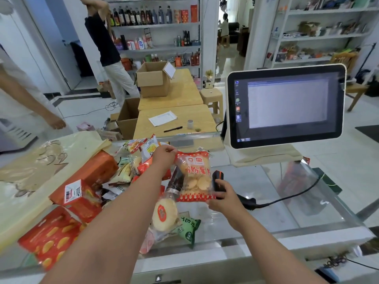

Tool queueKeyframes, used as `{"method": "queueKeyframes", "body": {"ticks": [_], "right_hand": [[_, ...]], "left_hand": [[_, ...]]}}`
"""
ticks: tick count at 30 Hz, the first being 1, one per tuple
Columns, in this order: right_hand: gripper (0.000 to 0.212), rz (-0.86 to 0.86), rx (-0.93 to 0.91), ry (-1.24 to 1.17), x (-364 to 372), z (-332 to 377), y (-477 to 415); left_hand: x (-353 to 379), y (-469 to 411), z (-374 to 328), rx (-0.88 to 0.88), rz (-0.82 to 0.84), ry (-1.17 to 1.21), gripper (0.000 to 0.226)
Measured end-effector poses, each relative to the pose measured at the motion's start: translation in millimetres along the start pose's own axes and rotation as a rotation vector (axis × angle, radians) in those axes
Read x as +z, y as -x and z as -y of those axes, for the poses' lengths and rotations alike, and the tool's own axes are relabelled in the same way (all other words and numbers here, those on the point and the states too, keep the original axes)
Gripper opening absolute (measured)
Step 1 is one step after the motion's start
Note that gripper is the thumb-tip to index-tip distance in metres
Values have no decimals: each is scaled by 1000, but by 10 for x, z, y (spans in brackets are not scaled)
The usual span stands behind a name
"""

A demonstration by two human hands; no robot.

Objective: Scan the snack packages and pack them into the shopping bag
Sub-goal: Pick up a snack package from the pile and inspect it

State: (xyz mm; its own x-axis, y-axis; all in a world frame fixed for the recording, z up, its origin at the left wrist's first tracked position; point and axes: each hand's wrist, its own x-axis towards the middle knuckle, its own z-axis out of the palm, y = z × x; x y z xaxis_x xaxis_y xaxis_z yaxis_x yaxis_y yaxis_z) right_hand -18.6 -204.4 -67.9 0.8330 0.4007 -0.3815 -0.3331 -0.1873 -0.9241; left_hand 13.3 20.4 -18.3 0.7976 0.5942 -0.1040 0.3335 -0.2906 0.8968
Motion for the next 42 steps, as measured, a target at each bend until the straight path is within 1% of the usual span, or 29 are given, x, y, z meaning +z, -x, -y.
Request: {"method": "queueKeyframes", "body": {"ticks": [3,6,8,10,11,15,17,19,21,23,26,28,30,32,33,35,36,38,40,42], "right_hand": [[61,-79,27,-295,8,98,-38],[51,-124,17,-630,64,133,-97],[36,-147,35,-829,126,184,-97],[16,-142,83,-886,202,267,-62],[11,-129,103,-883,249,310,-40],[17,-103,152,-839,398,357,-9],[16,-96,149,-870,448,340,-8],[22,-80,159,-879,501,324,-3],[27,-4,178,-829,565,320,10],[28,67,159,-780,627,340,16],[25,49,138,-769,696,376,-14],[21,1,147,-755,730,392,-34],[16,-35,157,-757,758,393,-54],[10,-50,164,-743,783,400,-60],[7,-57,165,-724,794,403,-67],[5,-75,162,-686,795,404,-76],[4,-84,154,-671,788,406,-74],[6,-86,116,-634,763,408,-58],[10,-64,63,-587,745,414,-27],[12,-31,25,-543,755,414,12]], "left_hand": [[-109,-18,-90,-72,-54,174,13],[-195,-27,-188,-103,-66,317,14],[-234,-63,-214,-109,-90,377,16],[-254,-58,-244,-119,-104,413,14],[-260,-42,-270,-125,-103,433,12],[-277,7,-372,-123,-79,525,10],[-308,10,-410,-130,-76,570,9],[-334,-6,-422,-153,-76,622,10],[-356,4,-441,-172,-79,653,10],[-367,3,-452,-176,-70,659,8],[-389,-3,-457,-186,-62,679,7],[-420,6,-453,-201,-33,674,14],[-440,11,-442,-177,27,639,30],[-455,7,-432,-152,52,613,35],[-468,8,-440,-144,43,599,31],[-492,-49,-456,-157,-7,595,13],[-526,-83,-462,-159,-57,568,12],[-628,-163,-447,-176,-133,498,18],[-755,-239,-423,-236,-189,462,4],[-846,-263,-401,-314,-259,460,22]]}}
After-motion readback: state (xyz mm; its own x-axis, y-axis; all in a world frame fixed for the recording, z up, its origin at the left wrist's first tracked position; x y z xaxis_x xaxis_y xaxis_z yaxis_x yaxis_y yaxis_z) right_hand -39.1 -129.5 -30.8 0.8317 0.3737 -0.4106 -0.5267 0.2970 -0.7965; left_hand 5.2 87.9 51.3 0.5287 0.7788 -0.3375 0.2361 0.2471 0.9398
